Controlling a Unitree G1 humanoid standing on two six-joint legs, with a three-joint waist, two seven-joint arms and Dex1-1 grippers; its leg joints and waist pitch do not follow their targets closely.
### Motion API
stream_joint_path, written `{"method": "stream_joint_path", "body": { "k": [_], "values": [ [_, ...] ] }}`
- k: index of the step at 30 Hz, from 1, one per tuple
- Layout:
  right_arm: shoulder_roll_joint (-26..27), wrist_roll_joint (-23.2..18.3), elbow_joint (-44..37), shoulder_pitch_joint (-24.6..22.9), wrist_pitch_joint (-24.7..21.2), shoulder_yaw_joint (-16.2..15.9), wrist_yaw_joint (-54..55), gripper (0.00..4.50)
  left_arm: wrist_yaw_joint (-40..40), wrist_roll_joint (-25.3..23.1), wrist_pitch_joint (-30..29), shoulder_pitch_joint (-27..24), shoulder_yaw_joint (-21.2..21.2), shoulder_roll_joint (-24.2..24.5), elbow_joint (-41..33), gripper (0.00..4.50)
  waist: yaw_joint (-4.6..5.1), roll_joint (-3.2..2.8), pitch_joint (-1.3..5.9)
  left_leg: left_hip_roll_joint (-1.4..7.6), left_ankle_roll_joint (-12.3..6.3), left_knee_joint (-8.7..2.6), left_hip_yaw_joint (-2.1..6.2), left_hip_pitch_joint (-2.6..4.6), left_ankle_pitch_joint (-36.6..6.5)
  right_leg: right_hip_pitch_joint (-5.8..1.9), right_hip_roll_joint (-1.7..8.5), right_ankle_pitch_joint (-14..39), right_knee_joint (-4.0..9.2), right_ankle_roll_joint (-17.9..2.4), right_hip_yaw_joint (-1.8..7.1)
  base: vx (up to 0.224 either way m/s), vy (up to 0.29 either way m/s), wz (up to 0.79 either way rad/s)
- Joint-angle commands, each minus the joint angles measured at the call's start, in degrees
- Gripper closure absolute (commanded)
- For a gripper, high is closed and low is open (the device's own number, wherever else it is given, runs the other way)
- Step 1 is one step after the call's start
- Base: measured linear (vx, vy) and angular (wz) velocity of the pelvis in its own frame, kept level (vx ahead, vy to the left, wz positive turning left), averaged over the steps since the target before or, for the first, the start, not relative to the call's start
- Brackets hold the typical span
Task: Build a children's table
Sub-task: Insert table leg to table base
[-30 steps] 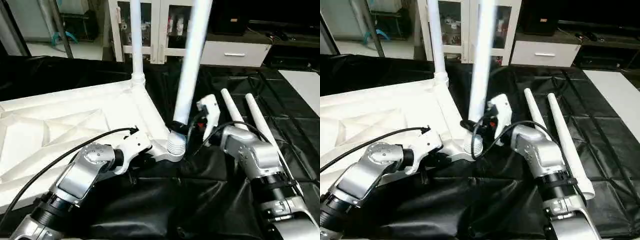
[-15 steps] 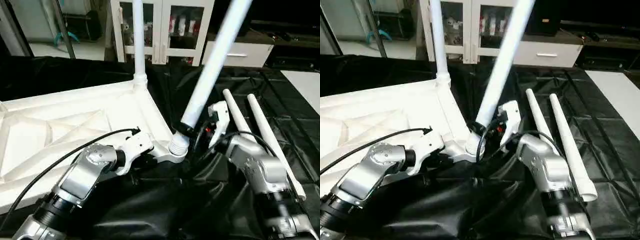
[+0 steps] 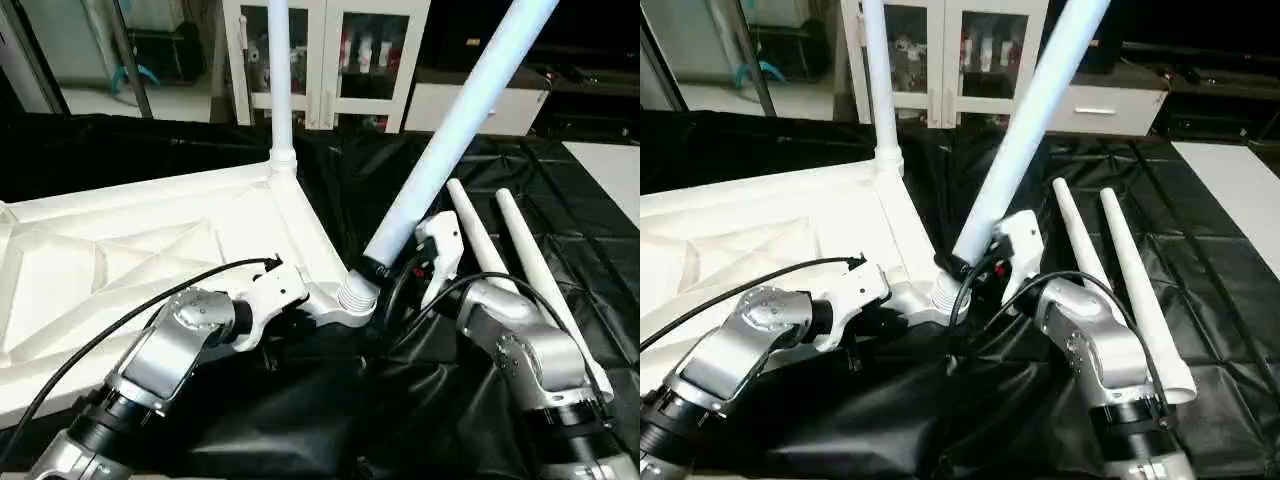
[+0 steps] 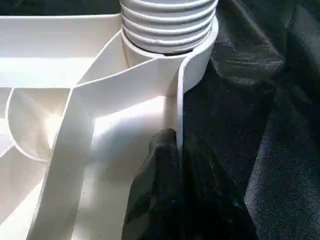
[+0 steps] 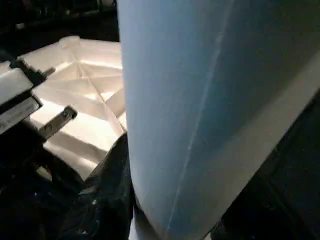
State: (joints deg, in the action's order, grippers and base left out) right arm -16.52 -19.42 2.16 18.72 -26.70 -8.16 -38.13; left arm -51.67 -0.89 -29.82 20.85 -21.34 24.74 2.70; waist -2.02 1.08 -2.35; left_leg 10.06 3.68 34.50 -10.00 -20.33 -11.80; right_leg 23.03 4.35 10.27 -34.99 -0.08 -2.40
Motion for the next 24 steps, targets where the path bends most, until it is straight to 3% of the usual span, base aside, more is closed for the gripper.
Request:
{"method": "stream_joint_path", "body": {
  "k": [1, 18, 24],
  "values": [
    [-1.19, 3.4, 2.78, -1.81, -2.26, -2.62, -0.42, 2.66, 1.63, 0.37, 0.66, 0.3, 0.47, -0.81, 0.22, 4.5, 0.28, -0.14, 2.82, 2.48, 0.25, -4.64, 0.78, 0.15, -13.62, -2.22, 3.08, 17.08, 4.64, -9.77, 2.37, 0.0, 0.0, 0.0],
    [-4.25, 5.65, 9.84, 4.56, -7.46, -8.33, -6.19, 2.66, 1.31, 0.2, 0.16, -0.18, 0.32, -0.28, -0.6, 4.5, 0.57, 0.15, 2.64, 2.61, 0.48, -4.8, 0.96, 0.26, -15.99, -1.97, 3.12, 19.16, 4.79, -9.75, 2.38, 0.0, 0.0, 0.0],
    [-4.56, 7.0, 16.24, 7.58, -7.9, -9.92, -9.17, 2.66, 1.26, 0.22, -0.33, -0.39, 0.15, -0.2, -1.09, 4.5, 0.62, 0.29, 2.6, 2.62, 0.65, -4.84, 1.04, 0.31, -17.18, -1.83, 3.19, 20.82, 4.95, -9.61, 2.36, 0.0, 0.0, 0.0]
  ]
}}
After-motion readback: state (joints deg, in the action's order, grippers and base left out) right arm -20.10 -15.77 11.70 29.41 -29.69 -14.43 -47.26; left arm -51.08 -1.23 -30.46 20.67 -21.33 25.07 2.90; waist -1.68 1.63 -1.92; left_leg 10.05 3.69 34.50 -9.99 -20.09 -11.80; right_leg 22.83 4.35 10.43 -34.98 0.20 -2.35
